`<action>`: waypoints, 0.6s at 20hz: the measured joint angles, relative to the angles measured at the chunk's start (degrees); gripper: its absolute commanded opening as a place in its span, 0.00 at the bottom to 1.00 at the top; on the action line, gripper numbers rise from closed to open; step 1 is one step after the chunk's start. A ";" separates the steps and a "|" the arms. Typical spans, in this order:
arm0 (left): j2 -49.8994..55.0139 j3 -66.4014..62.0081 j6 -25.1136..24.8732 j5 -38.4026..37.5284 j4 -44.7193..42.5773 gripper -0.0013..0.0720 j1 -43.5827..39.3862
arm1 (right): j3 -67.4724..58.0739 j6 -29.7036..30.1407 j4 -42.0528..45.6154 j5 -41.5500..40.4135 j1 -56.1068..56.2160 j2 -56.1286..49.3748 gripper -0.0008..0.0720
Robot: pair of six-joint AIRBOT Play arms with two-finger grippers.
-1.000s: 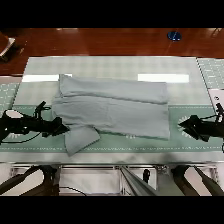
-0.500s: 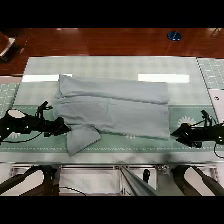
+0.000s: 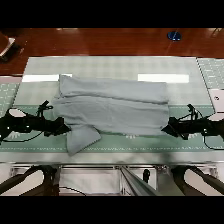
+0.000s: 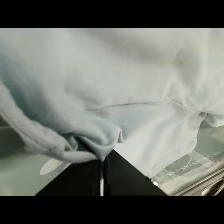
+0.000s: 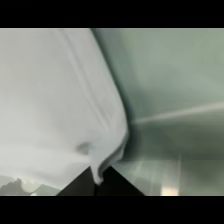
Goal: Fold the shirts.
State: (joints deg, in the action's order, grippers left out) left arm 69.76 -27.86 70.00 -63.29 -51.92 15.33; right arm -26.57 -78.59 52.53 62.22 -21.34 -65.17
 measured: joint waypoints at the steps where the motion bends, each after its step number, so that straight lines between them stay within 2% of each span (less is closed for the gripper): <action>1: -0.09 -1.11 -0.15 -0.13 -0.79 0.05 0.42 | -1.16 0.70 0.20 0.07 0.22 -0.04 0.04; 3: -0.17 -4.46 -0.70 1.18 -1.99 0.05 1.20 | -4.79 1.70 -0.48 1.66 0.59 -0.17 0.04; 7: 0.66 -13.97 -0.74 -0.63 2.36 0.05 0.66 | -14.53 2.34 -1.62 2.51 3.28 -1.99 0.04; 12: 9.53 -31.67 1.66 1.27 6.56 0.05 -4.13 | -28.41 0.83 -2.73 0.37 7.63 -10.49 0.04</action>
State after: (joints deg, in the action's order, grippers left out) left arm 79.29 -59.53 71.66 -62.02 -45.36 11.20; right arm -54.98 -77.76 49.80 62.59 -13.72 -75.66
